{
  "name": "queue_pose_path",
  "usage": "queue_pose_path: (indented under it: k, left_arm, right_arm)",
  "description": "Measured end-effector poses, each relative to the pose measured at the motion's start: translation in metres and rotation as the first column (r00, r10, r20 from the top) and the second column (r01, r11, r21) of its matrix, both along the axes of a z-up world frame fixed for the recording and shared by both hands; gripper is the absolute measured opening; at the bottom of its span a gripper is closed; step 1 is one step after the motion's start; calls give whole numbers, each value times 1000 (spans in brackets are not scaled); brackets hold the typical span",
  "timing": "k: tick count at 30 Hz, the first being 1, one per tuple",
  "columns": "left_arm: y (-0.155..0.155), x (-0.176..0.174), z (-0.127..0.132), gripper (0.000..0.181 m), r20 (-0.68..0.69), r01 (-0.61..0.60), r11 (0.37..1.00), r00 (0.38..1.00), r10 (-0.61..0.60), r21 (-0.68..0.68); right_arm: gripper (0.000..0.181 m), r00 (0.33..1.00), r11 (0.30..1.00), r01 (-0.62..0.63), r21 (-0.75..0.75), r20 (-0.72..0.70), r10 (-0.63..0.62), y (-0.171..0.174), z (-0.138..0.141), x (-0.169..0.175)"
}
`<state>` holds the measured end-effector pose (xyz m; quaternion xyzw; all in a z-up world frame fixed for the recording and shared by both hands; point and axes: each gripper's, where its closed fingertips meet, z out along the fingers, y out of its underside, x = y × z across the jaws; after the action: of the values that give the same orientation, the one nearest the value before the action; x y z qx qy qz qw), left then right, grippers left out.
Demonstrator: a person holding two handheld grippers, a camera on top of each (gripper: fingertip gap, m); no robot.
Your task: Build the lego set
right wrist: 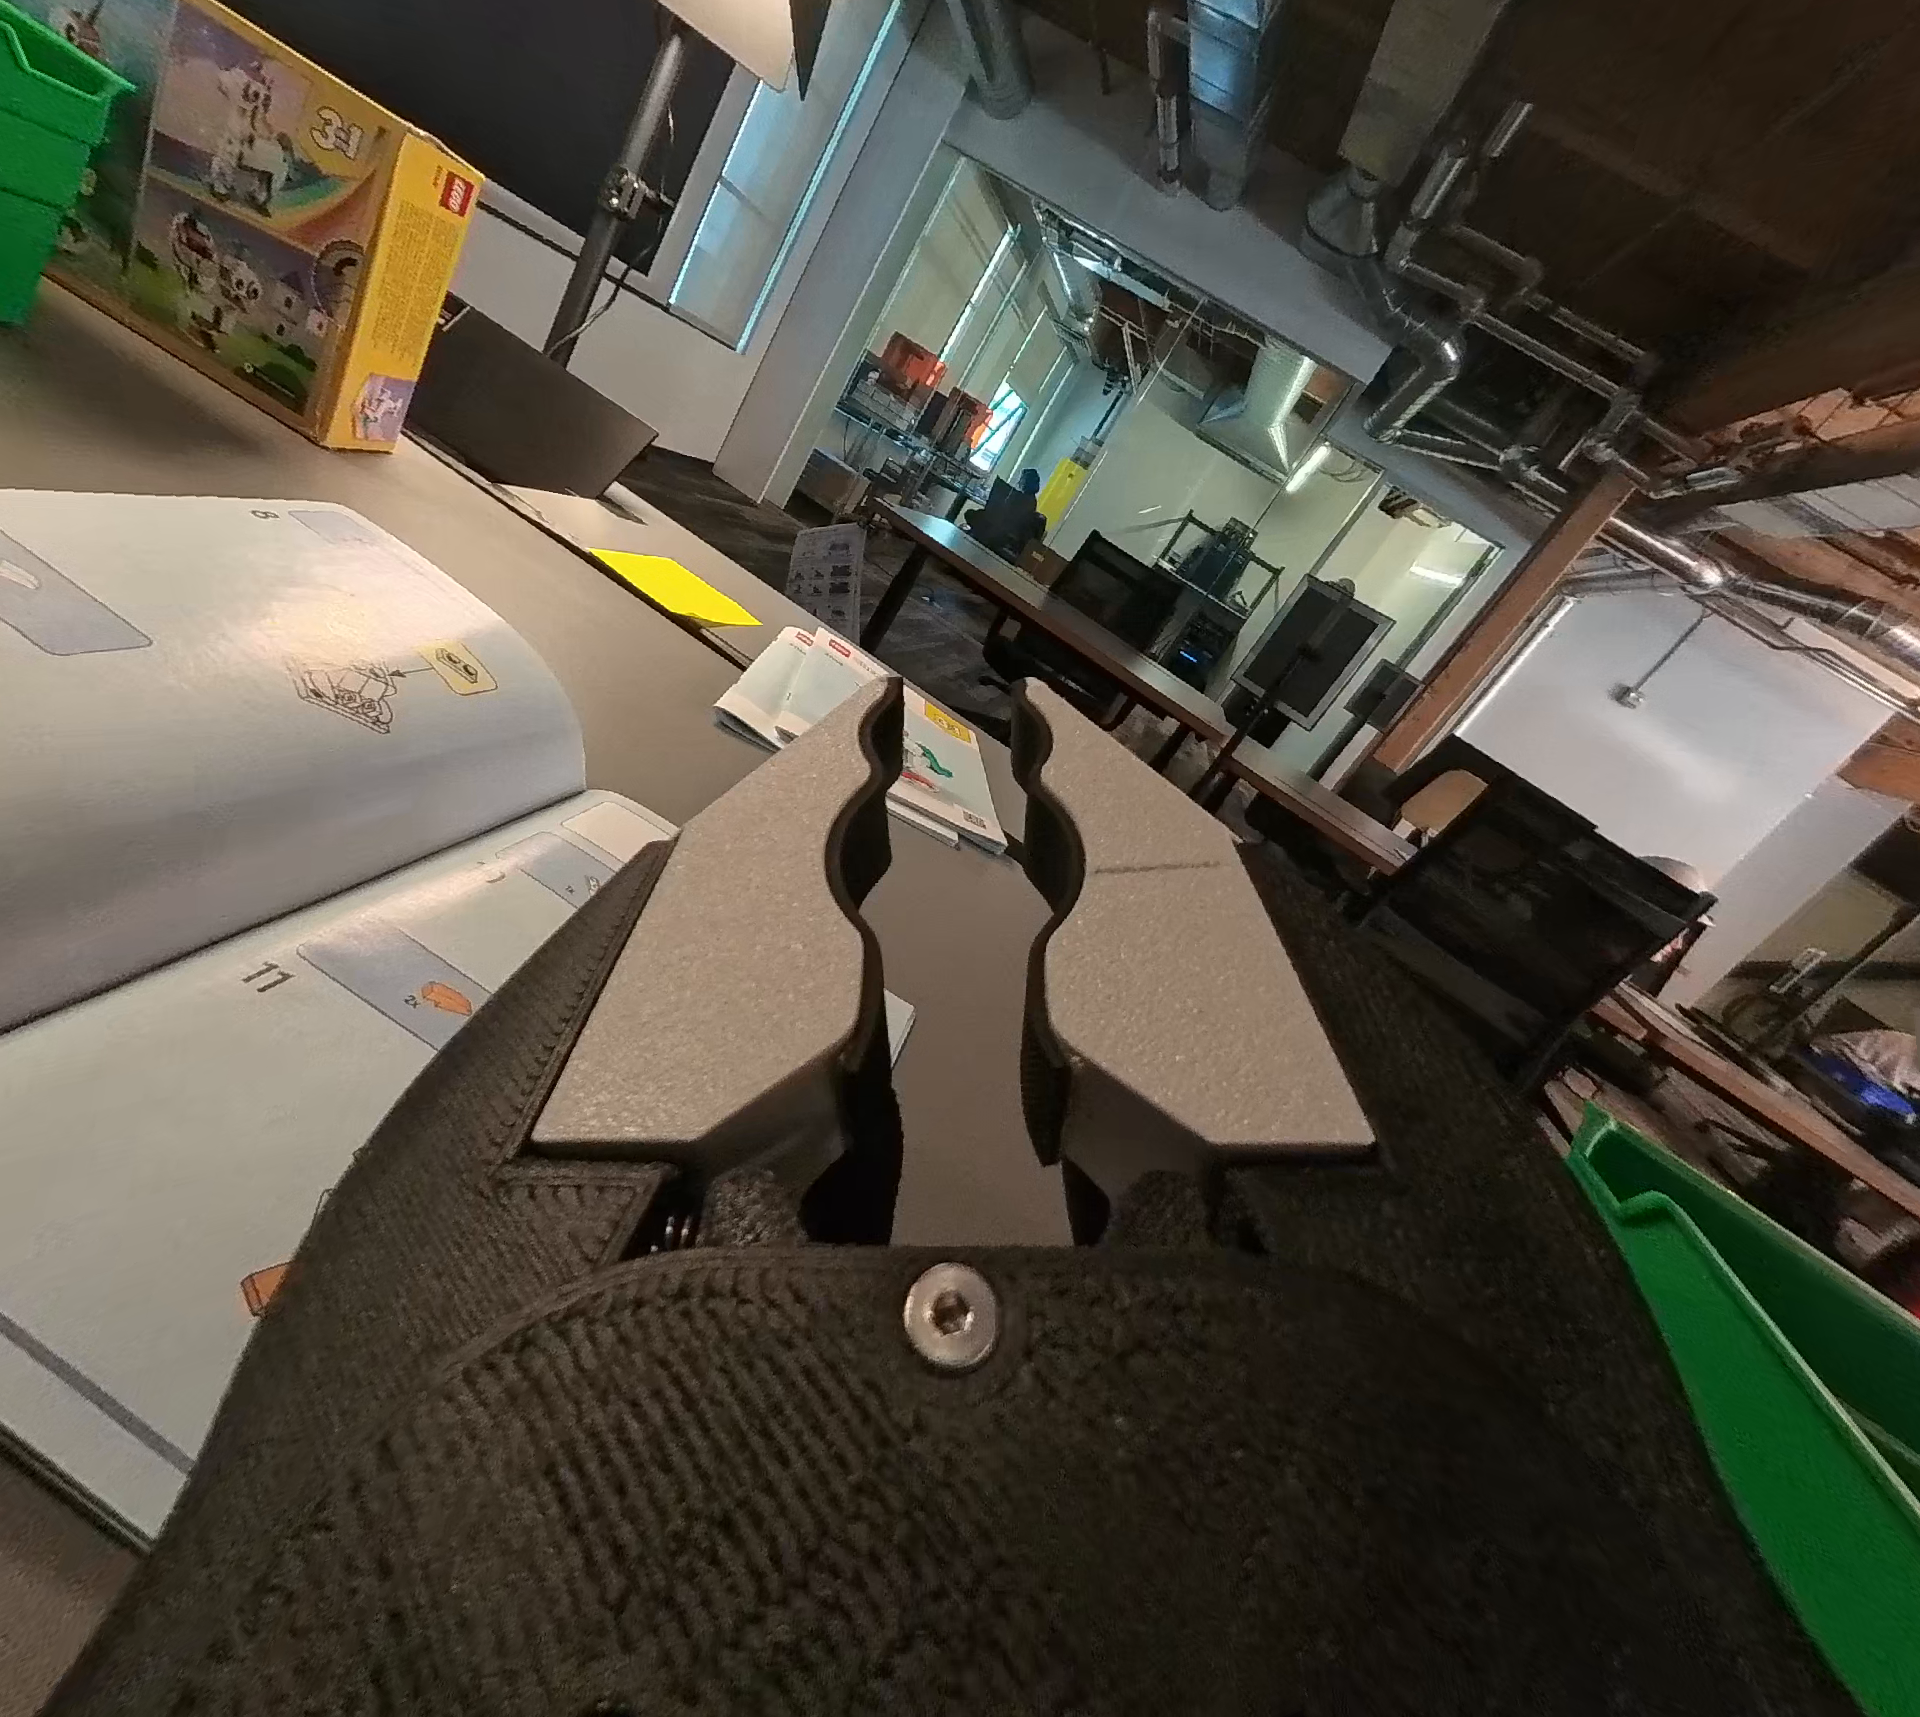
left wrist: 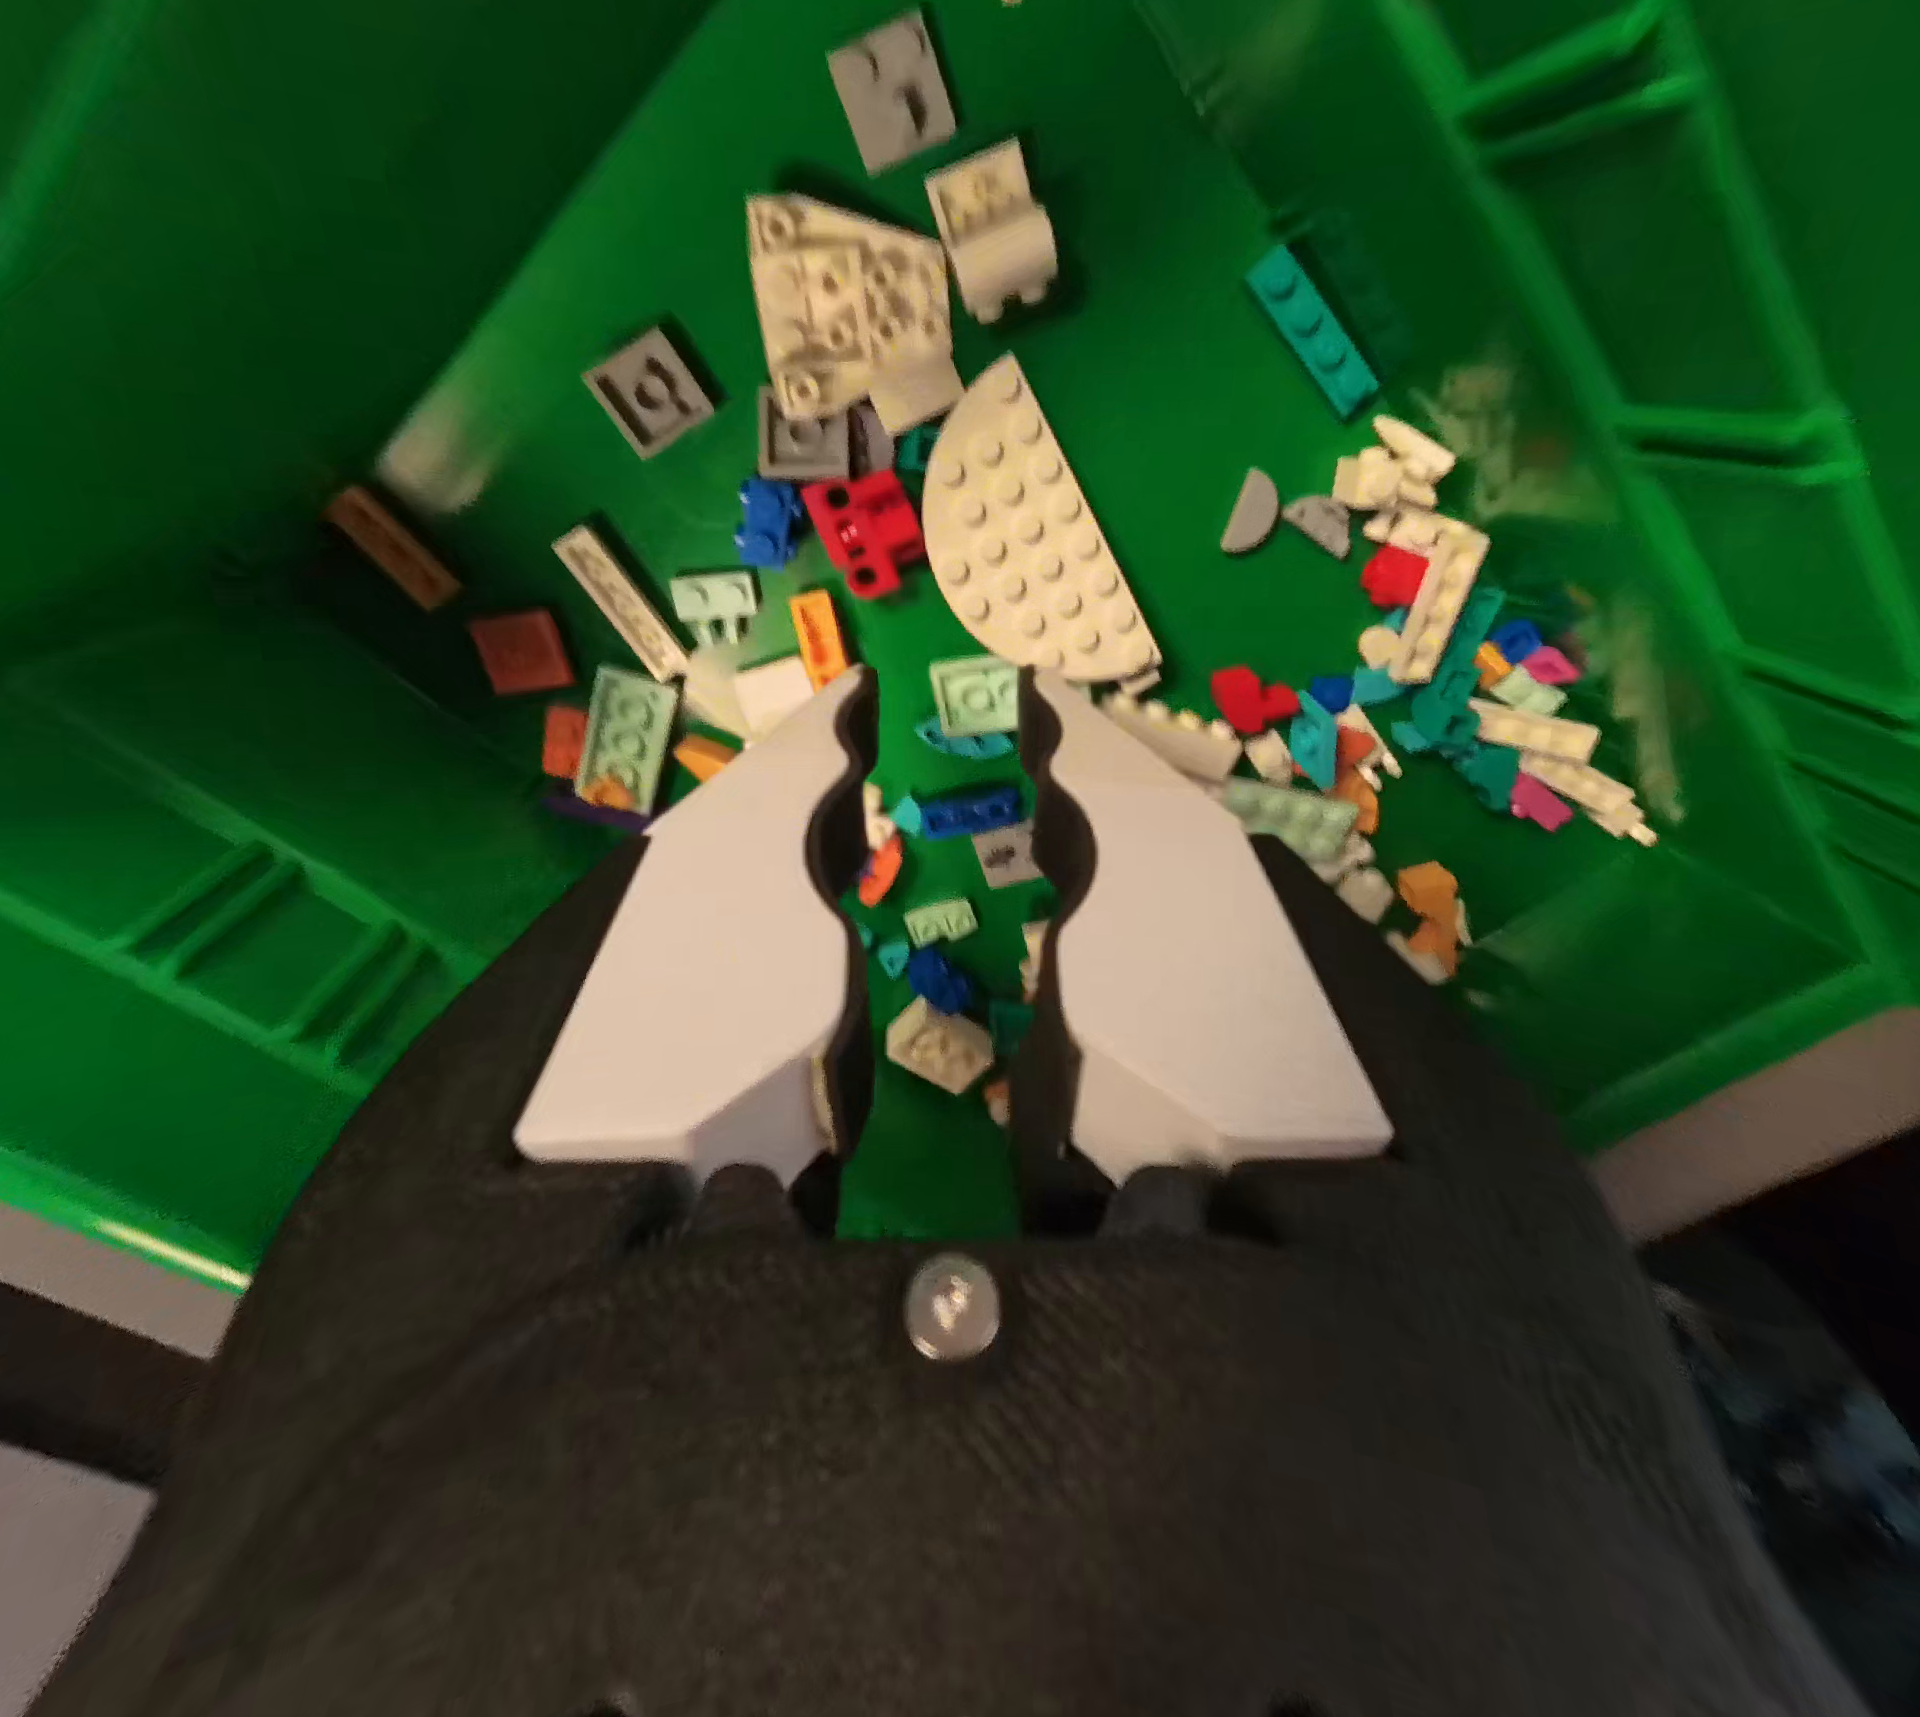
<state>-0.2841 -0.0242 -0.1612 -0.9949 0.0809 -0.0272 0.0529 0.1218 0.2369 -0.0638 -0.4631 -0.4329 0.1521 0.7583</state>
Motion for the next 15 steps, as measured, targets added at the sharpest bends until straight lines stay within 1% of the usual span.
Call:
queue_pose_path:
  k: [1,5,7,12,15]
  left_arm:
    - [-4,2,1,21,12,4,1000,1000,-4,-17]
    - [7,-1,12,19,-6,10,995,1000,-10,96]
    - [14,-2,15,22,-5,9,991,1000,-8,137]
    - [22,5,7,30,58,-9,989,998,0,147]
    - [23,9,0,33,80,-14,992,997,4,128]
  right_arm:
    - [19,1000,1000,-1,0,0,1,0,0,0]
    - [19,1000,1000,-4,-1,2,4,0,0,-1]
    - [19,1000,1000,-4,-2,2,4,0,0,-1]
    - [19,1000,1000,-4,-1,3,4,0,0,-1]
    - [19,1000,1000,-4,-1,3,4,-1,-1,-1]
